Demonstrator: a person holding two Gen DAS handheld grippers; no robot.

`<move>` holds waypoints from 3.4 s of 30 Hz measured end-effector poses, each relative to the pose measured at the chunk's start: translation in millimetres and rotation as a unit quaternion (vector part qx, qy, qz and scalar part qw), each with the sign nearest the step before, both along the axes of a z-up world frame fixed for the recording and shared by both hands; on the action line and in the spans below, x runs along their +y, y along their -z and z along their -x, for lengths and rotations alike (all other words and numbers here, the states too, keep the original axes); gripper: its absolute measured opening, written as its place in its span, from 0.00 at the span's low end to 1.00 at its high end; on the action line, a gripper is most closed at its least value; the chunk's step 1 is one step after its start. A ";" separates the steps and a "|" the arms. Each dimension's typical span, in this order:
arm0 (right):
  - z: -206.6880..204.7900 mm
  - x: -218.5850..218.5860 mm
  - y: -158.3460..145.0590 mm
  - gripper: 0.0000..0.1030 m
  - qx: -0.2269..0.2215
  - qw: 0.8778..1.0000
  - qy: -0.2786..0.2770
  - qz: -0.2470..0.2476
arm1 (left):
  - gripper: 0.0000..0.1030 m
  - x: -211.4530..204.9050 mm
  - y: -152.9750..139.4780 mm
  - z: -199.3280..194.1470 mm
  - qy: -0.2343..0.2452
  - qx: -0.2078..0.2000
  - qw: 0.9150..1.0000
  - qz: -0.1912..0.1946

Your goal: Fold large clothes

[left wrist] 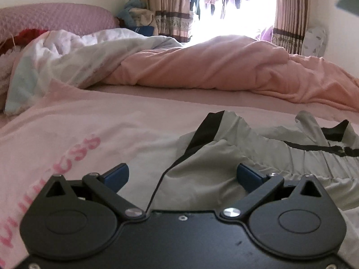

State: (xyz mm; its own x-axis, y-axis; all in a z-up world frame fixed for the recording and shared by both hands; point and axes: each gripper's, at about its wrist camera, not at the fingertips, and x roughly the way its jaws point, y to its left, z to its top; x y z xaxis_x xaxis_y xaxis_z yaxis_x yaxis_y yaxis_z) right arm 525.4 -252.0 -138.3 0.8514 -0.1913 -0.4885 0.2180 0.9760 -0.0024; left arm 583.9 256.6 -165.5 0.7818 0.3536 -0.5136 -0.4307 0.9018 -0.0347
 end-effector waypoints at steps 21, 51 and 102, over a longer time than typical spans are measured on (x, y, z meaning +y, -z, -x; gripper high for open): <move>85.3 163.0 5.4 0.07 0.017 0.963 -0.267 -0.034 | 1.00 -128.7 -5.6 57.8 0.116 0.047 0.992 0.007; 143.0 112.7 -11.0 0.15 -0.017 0.973 -0.187 -0.132 | 0.98 -141.8 -50.5 154.0 0.124 0.034 0.992 0.017; 198.0 -33.7 22.6 0.26 -0.008 0.990 -0.001 -0.138 | 1.00 -53.6 -51.1 194.2 0.045 0.031 0.998 0.032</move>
